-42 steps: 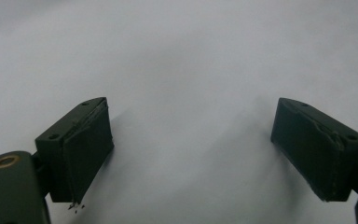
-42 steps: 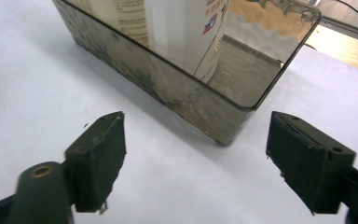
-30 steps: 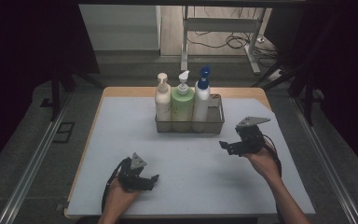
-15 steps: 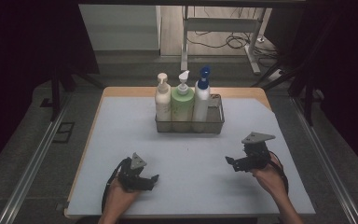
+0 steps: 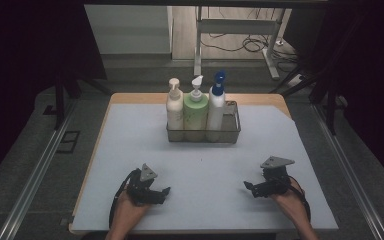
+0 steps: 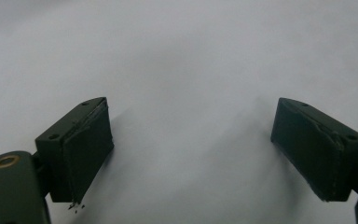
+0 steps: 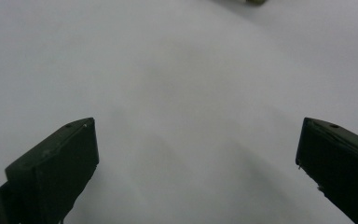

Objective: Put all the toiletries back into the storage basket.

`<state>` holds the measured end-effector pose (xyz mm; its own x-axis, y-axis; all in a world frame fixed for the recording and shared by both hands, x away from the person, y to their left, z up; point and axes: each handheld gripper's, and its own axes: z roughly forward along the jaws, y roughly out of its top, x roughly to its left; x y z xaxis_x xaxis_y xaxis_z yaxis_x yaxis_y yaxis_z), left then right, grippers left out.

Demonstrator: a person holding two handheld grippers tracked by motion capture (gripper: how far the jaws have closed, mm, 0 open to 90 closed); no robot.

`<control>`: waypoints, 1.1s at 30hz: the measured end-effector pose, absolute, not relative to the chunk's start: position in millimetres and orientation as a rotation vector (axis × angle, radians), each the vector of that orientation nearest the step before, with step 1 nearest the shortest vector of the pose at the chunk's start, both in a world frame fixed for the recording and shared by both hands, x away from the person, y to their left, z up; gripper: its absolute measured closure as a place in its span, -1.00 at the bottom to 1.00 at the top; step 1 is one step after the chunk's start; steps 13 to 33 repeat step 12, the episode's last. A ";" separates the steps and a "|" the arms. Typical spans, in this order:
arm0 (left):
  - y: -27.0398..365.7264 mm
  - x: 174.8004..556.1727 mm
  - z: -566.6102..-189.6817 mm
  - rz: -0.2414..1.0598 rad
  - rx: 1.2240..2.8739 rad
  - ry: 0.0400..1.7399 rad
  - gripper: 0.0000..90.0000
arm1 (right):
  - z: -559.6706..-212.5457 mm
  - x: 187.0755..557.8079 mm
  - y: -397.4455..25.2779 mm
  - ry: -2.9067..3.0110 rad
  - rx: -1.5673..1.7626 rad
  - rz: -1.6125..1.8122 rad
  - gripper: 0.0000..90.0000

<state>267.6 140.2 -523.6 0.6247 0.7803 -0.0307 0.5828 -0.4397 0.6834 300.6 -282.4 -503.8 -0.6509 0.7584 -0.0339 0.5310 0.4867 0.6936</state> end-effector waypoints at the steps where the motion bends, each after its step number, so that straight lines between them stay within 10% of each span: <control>1: 140.2 267.6 -523.6 0.381 2.178 1.063 -0.73 | -506.9 300.2 -282.6 2.405 1.084 0.942 -1.00; 33: 140.2 267.6 -523.7 0.380 2.179 1.062 -0.73 | -521.9 297.7 -285.8 2.416 1.115 0.963 -1.00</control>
